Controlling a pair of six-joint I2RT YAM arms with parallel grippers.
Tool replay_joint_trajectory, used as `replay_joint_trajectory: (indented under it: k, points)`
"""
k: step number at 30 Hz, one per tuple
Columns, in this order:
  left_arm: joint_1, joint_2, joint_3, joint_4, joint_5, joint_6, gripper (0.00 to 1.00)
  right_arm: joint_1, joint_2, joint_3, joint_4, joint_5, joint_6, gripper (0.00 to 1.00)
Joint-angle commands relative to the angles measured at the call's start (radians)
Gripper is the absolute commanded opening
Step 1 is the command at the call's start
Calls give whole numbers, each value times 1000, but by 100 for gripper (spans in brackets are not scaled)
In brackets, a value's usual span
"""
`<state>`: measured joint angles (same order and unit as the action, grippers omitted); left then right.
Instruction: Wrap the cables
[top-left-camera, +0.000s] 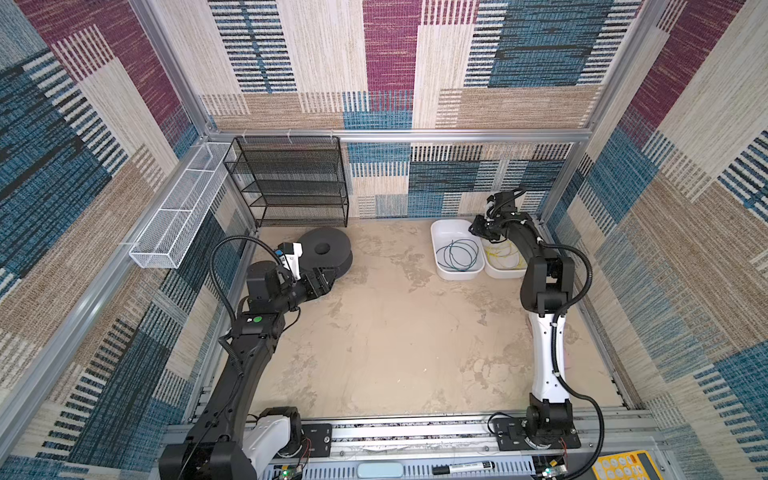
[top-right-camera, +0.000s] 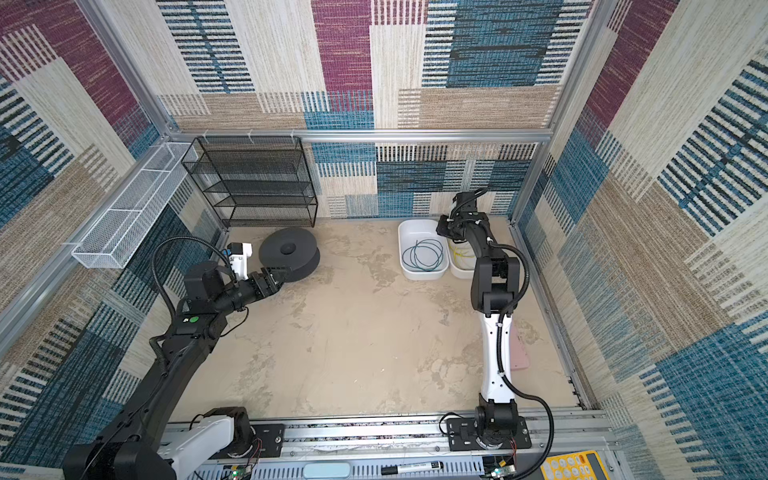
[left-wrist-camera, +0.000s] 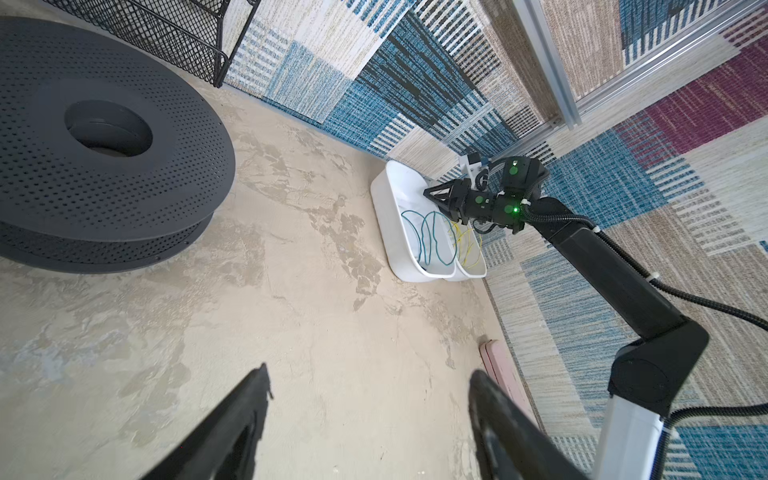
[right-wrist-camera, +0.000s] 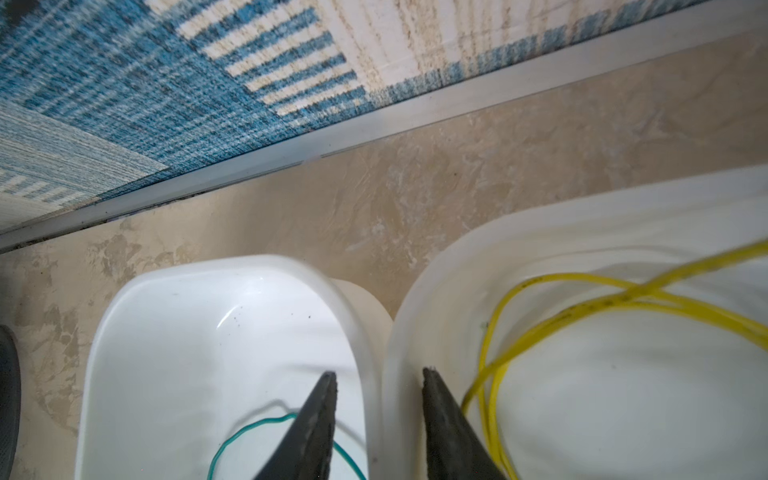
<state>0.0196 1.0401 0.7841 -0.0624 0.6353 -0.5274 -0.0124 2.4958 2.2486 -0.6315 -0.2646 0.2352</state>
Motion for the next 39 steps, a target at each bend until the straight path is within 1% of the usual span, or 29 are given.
replay_joint_trajectory:
  k: [1,6,10,16,17,21,22,26,28,29,30,34,36,39]
  points:
    - [0,1,15,7,14,-5,77,0,13,40,8,16,-11,35]
    - [0,-4,21,-3,8,-2,77,0,73,148,-26,59,-10,30]
    - [0,-3,27,-8,8,-1,77,1,98,180,-24,79,-7,23]
    - [0,-4,39,-14,7,-6,77,-1,101,180,-10,102,-7,23]
    - [0,-4,40,-16,7,-5,77,-2,104,183,-11,96,-7,26]
    - [1,-5,42,-19,7,-8,77,-1,90,174,-21,67,2,50]
    - [0,-6,41,-17,7,-11,77,-1,79,163,-20,62,5,54]
    - [0,-2,41,-9,12,-19,77,5,0,78,-14,87,19,63]
    - [0,-1,43,-6,19,-25,77,23,-53,18,-6,162,15,73]
    - [1,-2,41,-4,19,-25,77,31,-79,-11,2,180,9,73]
    - [0,-3,41,-5,20,-25,77,39,-107,-44,9,199,11,73]
    - [0,-15,40,-14,23,-23,77,74,-239,-224,60,215,25,60]
    - [0,-23,28,-11,23,-26,77,103,-312,-338,92,236,27,59]
    - [0,-32,9,2,27,-34,77,148,-415,-507,134,286,29,60]
